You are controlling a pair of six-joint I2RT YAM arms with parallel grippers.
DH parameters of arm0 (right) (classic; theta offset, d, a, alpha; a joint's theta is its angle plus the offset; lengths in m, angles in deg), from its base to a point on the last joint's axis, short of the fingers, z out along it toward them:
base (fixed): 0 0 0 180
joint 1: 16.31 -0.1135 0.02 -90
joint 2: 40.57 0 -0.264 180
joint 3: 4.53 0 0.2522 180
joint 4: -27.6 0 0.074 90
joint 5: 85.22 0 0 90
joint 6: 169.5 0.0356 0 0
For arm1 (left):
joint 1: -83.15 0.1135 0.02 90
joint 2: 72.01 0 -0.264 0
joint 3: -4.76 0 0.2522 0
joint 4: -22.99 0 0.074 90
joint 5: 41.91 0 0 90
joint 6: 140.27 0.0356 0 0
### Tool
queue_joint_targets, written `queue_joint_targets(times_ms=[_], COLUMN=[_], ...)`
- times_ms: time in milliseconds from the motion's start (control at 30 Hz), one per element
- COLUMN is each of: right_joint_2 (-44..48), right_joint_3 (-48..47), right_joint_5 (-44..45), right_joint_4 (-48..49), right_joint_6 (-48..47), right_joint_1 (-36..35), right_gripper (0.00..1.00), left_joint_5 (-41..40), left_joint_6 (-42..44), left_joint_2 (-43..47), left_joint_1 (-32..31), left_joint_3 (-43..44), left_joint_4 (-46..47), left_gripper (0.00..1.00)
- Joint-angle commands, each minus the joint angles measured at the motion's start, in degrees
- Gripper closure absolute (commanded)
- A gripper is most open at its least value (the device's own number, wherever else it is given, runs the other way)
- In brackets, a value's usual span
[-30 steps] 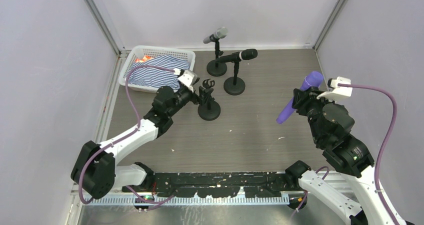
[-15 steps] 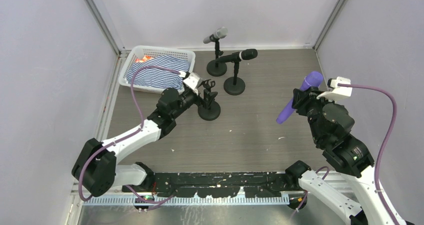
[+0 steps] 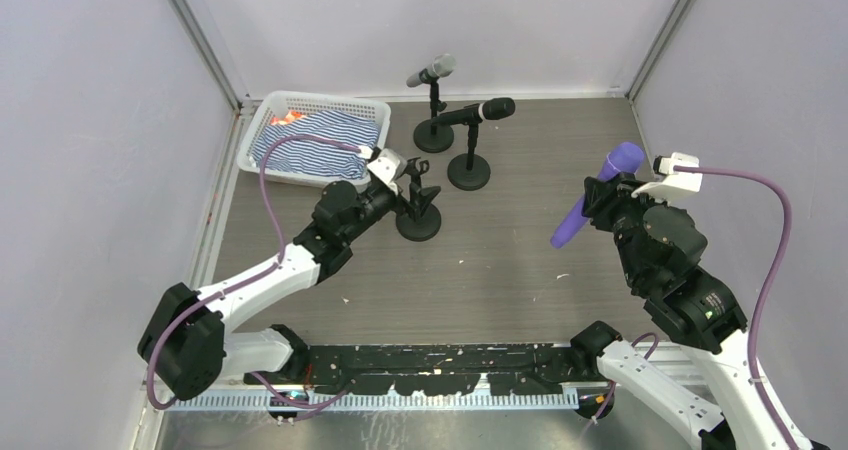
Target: Attach the microphones to the stand
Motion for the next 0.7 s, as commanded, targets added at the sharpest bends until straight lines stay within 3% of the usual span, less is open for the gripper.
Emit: queue_joint_targets(times_ms=[0, 100, 200, 467, 600, 667], right_joint_2=[0.0, 0.1, 0.1, 0.1, 0.0, 0.0], right_joint_3=[-0.8, -1.1, -1.1, -0.9, -1.1, -1.4], right_joint_5=[0.2, 0.1, 0.1, -0.4, -0.7, -0.7], right_joint_4=[1.6, 1.3, 1.2, 1.4, 1.4, 1.1], right_joint_6=[0.3, 0.3, 0.2, 0.3, 0.4, 0.3], right_joint_1=[0.2, 0.2, 0.3, 0.2, 0.2, 0.3], right_gripper=[0.96, 0.96, 0.96, 0.96, 0.96, 0.96], left_joint_5=[-2.5, -5.3, -1.8, 19.3, 31.9, 37.8], left_joint_6=[-0.2, 0.6, 0.0, -12.2, -23.2, -28.7], left_joint_2=[2.2, 4.6, 7.5, 6.7, -2.0, -8.3], left_joint_1=[-0.3, -0.1, 1.7, 15.4, 21.9, 23.5], left_joint_3=[-1.0, -1.1, -1.2, 0.5, 1.9, 2.5], left_joint_4=[2.4, 1.2, 1.5, 6.2, 18.2, 30.4], left_gripper=[0.23, 0.16, 0.10, 0.03, 0.01, 0.00])
